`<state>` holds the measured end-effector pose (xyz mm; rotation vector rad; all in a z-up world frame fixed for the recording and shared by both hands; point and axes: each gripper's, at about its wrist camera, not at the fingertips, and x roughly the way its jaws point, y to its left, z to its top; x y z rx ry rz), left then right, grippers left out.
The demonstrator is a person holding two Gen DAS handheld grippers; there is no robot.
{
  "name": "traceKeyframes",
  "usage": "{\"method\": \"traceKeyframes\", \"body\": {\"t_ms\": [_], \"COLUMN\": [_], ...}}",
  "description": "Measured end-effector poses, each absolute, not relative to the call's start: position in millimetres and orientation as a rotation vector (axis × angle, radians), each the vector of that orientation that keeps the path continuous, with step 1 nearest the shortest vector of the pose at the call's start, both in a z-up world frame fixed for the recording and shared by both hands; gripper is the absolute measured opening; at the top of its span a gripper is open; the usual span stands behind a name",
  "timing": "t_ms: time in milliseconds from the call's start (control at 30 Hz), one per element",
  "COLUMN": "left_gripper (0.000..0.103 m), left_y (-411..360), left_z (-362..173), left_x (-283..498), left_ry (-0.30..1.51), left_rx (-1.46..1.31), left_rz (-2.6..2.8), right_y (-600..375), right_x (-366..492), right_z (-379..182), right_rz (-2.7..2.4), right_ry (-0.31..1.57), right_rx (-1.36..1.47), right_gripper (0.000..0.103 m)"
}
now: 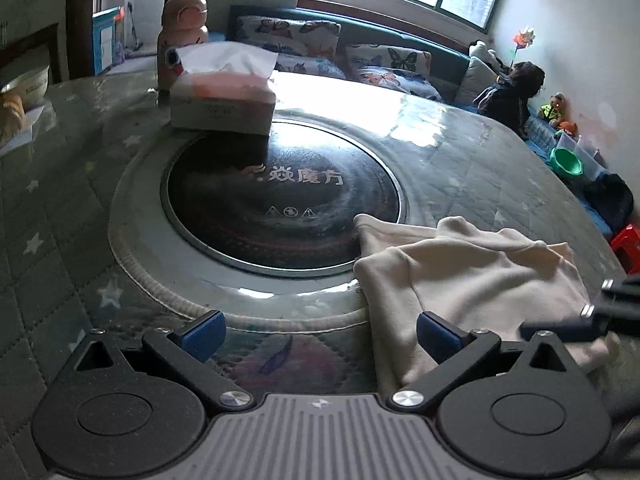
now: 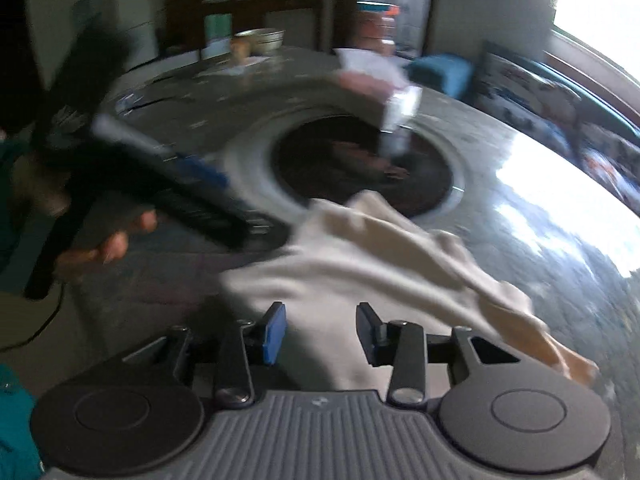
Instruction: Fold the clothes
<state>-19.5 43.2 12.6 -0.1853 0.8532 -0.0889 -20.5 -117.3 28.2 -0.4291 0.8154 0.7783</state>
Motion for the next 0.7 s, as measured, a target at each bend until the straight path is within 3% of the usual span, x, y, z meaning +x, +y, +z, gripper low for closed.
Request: {"method": "traceKeyframes", "body": {"t_ms": [367, 567, 700], "left_gripper": [0.103, 0.103, 0.103], "left_y": [46.4, 48.6, 50.1], "left_z": [13.8, 11.9, 10.6], "left_x": [-19.0, -13.4, -9.7], "left_ry": [0.88, 0.907, 0.923], "left_rx": [-0.289, -0.413, -0.495], "left_rz": [-0.113, -0.121, -0.126], "right_y": [-62.4, -66.5, -85.5], "right_x": [-45.6, -38.3, -18.7], "right_z": [6.1, 6.5, 20.0], "right_rz": [0.847, 0.826, 0.84], "right_ry": [0.771, 0.778, 0.843], "right_rx": [-0.64, -0.595, -0.409], "right_gripper": [0.039, 0.018, 0.014]}}
